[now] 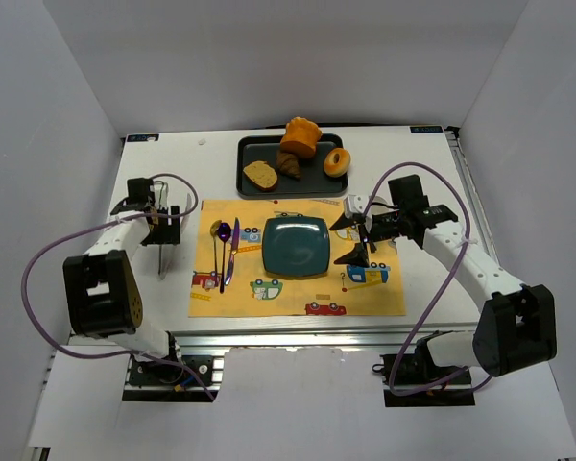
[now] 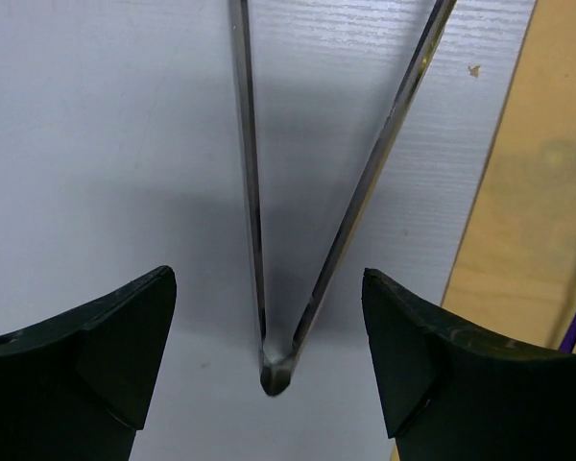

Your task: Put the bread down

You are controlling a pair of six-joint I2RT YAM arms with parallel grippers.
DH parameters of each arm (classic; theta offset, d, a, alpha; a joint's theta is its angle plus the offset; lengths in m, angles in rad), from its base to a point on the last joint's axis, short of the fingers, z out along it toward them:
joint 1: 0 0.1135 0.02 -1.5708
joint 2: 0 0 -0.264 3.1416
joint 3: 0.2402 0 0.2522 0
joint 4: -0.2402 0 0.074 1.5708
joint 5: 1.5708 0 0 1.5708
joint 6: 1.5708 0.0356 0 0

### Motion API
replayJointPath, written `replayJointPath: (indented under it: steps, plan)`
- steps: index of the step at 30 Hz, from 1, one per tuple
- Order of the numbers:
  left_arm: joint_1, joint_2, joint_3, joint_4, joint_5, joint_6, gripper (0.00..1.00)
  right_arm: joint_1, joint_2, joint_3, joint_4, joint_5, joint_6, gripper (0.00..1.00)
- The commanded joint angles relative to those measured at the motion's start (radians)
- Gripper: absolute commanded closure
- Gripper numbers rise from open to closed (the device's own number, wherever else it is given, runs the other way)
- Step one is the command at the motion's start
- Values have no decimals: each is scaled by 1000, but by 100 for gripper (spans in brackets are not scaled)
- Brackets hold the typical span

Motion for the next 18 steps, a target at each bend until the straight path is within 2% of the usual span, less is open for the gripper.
replayJointPath:
  steps: [1, 6, 11, 15, 18]
  plan:
    - [11, 84, 55, 78, 133, 98, 14, 0, -21, -15, 15, 6, 24, 11]
    - [12, 211, 87, 92, 165, 137, 18, 0, -21, -16, 21, 29, 29, 11]
    - [12, 242, 71, 120, 176, 171, 23, 2, -21, -21, 25, 34, 38, 11]
    - [19, 258, 54, 120, 187, 155, 36, 0, -24, -20, 27, 43, 39, 11]
    - [31, 258, 26, 132, 204, 122, 61, -5, -26, -18, 30, 43, 39, 11]
